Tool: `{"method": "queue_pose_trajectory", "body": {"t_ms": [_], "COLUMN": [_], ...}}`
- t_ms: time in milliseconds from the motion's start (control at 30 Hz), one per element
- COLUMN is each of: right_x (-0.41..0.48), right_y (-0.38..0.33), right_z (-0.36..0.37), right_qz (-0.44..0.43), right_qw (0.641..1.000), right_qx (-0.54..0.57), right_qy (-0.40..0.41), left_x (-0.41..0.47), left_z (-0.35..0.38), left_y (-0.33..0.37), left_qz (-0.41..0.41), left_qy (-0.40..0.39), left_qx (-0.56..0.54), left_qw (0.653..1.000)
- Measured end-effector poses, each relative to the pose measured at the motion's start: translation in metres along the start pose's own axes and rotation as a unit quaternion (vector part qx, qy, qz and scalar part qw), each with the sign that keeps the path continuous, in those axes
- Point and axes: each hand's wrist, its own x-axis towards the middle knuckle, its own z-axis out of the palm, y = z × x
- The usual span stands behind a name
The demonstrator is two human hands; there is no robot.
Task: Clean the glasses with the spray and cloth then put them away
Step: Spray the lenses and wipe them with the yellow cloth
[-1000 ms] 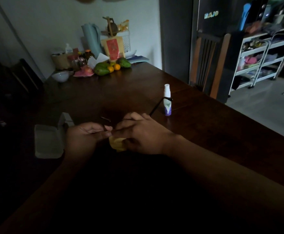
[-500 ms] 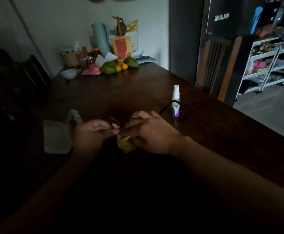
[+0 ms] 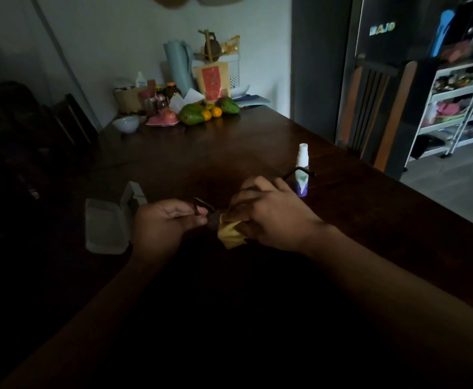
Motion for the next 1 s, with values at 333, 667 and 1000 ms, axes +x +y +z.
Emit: {"method": "queue_pose_trajectory", "body": {"t_ms": [333,667,1000], "right_x": [0.001,0.001,-0.010], "right_y": [-0.002,-0.009,0.028], "right_z": [0.002,-0.001,-0.002], "right_qz": [-0.042,-0.057,0.051], "right_qw": [0.998,0.996,0.983], "right_qx": [0.046,0.066,0.177], "right_qy": [-0.011,-0.030,0.010], "left_x": [0.003,0.001,0.008], "left_z": [-0.002,-0.001,-0.004], "left_y": [-0.002,-0.004,-0.004], "left_qz": [-0.030,-0.019,-0.035], "left_qy": [0.002,0.023,0.007], "left_qx": [0.025,-0.001,0.024], "left_qw": [0.999,1.000,0.999]}}
